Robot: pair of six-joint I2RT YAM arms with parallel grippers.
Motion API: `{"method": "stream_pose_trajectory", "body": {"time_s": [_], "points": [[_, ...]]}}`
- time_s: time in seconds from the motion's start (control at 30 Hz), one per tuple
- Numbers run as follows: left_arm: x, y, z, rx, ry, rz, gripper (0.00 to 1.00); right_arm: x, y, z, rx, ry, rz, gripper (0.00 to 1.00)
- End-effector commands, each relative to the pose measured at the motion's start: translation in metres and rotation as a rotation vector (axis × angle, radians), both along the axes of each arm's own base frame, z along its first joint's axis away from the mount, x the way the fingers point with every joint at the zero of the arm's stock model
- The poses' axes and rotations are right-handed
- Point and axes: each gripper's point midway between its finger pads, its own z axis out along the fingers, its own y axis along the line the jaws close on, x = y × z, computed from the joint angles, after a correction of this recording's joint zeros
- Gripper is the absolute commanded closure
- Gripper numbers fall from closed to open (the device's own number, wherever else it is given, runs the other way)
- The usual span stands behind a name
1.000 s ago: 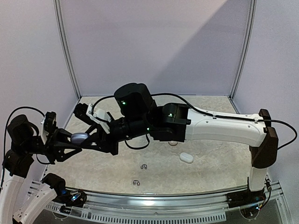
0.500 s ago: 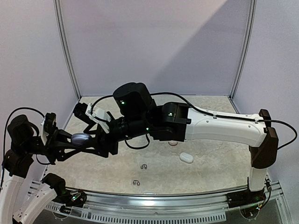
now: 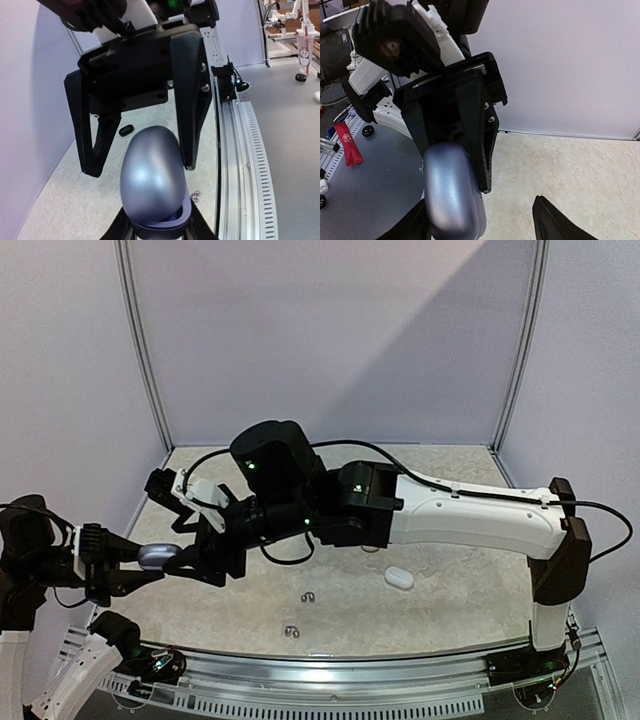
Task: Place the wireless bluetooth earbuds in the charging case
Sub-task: Open the charging case at the center of the board.
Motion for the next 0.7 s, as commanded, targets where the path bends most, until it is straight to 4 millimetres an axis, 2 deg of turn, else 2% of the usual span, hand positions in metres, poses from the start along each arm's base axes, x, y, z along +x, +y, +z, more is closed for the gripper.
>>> {"method": "stream_pose_trajectory", "body": {"time_s": [0.0, 0.13, 0.27, 0.4, 0.53, 0.67], "points": [[-0.015, 0.004, -0.02, 0.095, -0.044, -0.038, 1.0, 0.024, 0.007, 0.011, 0.033, -0.016, -0.09, 0.35], [-0.016, 0.009, -0.03, 0.154, -0.078, -0.023, 1.0, 0.032, 0.007, 0.016, 0.051, 0.006, -0.109, 0.4], [-0.014, 0.007, -0.014, 0.089, -0.064, -0.004, 1.0, 0.03, 0.01, 0.007, 0.033, 0.015, -0.095, 0.41], [-0.012, -0.002, 0.004, -0.049, 0.104, -0.036, 1.0, 0.031, 0.012, 0.001, 0.023, 0.028, -0.103, 0.41], [-0.012, -0.009, 0.012, -0.136, 0.241, -0.09, 1.0, 0.039, 0.007, 0.011, 0.037, 0.027, -0.132, 0.41], [0.0, -0.013, 0.022, -0.178, 0.321, -0.092, 1.0, 0.044, 0.002, 0.021, 0.048, 0.054, -0.126, 0.4]]}}
